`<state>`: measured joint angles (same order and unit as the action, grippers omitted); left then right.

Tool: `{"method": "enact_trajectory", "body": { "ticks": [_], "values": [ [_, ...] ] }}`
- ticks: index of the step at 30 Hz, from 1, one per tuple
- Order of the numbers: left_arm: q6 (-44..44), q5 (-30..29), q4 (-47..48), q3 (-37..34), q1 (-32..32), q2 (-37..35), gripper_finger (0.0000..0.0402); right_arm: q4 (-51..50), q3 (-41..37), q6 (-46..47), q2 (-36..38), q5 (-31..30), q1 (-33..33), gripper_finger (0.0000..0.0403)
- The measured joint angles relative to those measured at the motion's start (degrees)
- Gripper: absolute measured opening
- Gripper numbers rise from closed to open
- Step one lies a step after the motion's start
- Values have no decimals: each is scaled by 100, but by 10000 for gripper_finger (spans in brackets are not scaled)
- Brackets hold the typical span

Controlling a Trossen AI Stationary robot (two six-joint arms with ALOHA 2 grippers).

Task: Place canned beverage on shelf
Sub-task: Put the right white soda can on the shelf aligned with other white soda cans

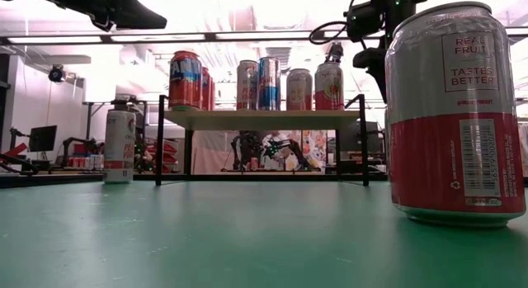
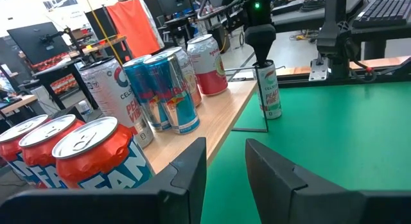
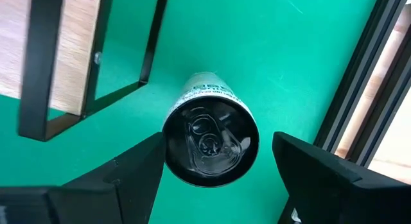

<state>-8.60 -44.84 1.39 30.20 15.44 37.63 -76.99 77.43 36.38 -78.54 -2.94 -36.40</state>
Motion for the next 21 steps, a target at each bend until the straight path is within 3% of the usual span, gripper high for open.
{"method": "enact_trajectory", "body": {
  "ticks": [8,21],
  "values": [
    [12,0,2,0,0,0,91,184,-243,4,24,17,15,279],
    [13,-2,2,0,0,0,91,128,72,8,131,-7,15,279]
  ]
}}
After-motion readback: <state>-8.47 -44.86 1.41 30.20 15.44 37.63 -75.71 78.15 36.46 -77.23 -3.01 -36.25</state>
